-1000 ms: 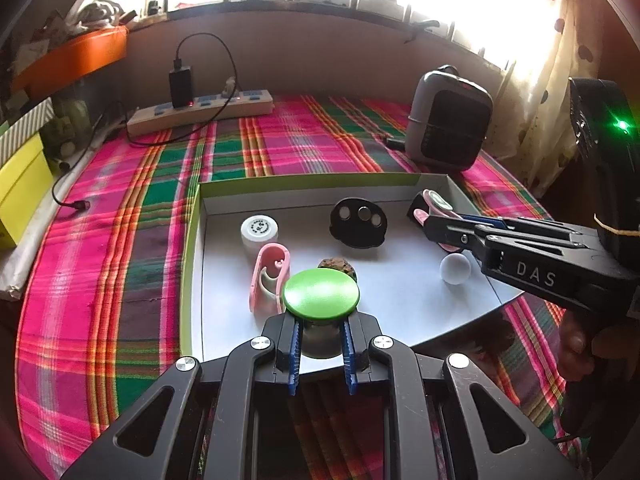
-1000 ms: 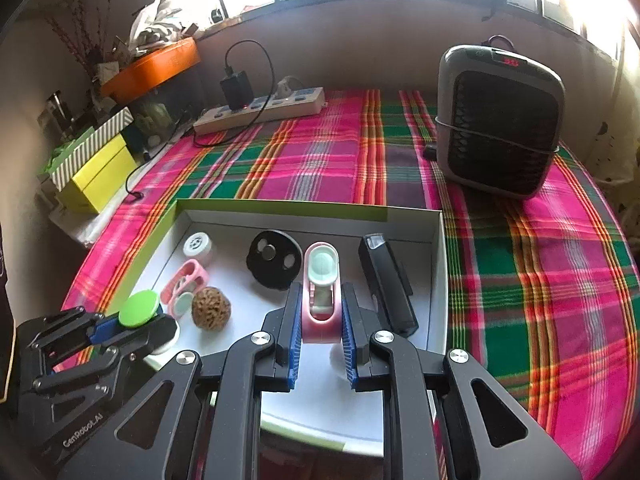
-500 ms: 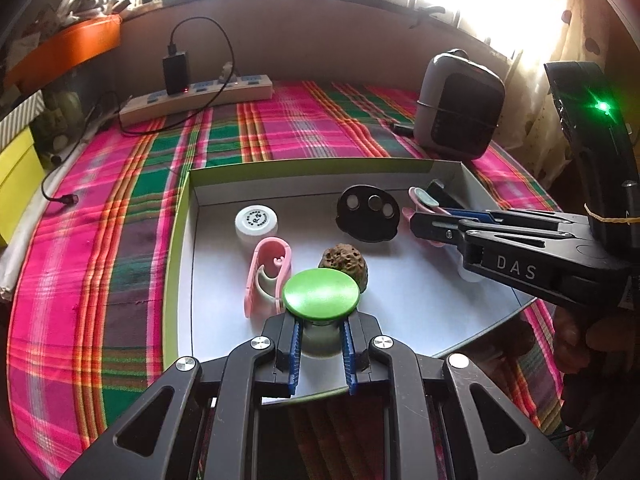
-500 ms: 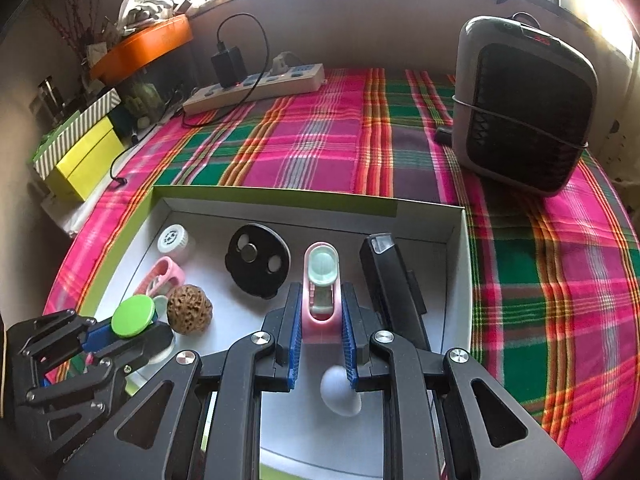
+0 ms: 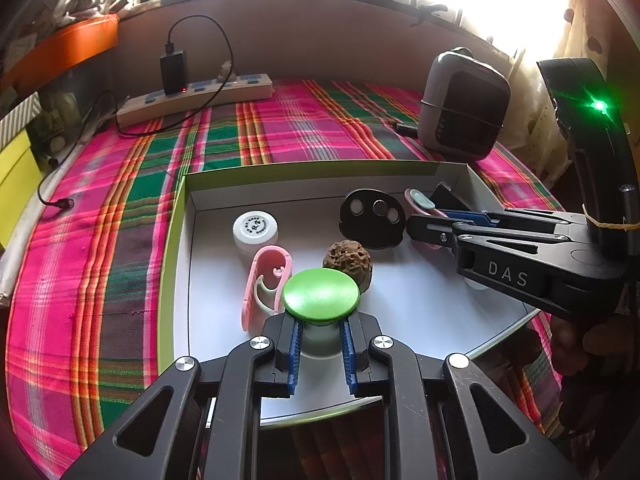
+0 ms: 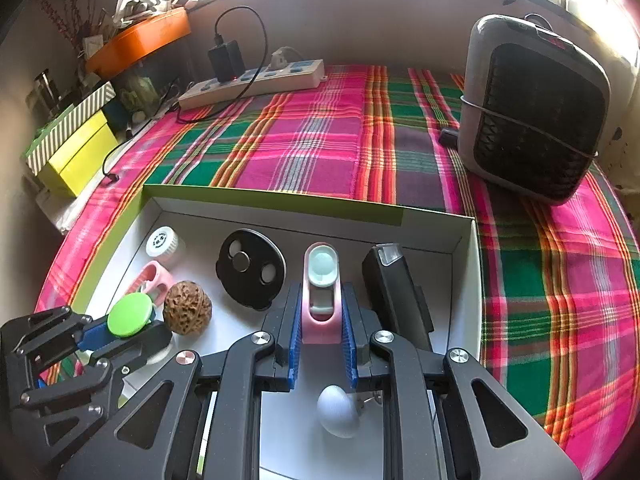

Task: Organize objects
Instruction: 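Lower the pink device into the box and open right gripper while left gripper holds the green jar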

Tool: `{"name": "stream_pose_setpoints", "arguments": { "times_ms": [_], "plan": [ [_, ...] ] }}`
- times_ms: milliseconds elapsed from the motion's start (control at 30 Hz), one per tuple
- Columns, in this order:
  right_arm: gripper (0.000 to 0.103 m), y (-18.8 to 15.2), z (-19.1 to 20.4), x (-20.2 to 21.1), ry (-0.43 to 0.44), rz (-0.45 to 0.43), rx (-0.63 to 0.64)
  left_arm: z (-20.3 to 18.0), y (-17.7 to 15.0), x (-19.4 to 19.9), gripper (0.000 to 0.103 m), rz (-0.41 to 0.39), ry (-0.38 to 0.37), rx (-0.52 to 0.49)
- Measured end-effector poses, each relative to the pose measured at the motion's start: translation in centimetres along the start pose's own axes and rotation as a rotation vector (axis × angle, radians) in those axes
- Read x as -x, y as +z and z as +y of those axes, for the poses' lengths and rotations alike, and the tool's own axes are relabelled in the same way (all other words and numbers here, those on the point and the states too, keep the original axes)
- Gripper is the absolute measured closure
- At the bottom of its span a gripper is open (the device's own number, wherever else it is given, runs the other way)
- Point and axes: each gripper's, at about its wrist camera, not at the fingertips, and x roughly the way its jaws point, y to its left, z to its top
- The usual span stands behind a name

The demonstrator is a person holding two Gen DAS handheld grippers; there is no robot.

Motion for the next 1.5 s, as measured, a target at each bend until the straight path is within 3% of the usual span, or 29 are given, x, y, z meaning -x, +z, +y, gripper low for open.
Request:
{"name": "stream_pose_setpoints", "arguments": {
  "times_ms": [300,833,1500],
  "plan": [
    [0.084,-0.02,0.07,0.01,-0.002,-0.003,-0.004,-0.02,0.03,-0.05,0.086,0.001,0.002,0.002],
    [0.084,-0.13,0.05,0.2,-0.009,-0.002,-0.004,-0.23,-0.13,-0.13,0.073,0.018,0.005,-0.001],
    [0.066,-0.11,0.36,0.8,-0.011,-0.016,0.01,-0.08,-0.29,0.52,0.072,0.013,0.02,0.001]
  ]
}}
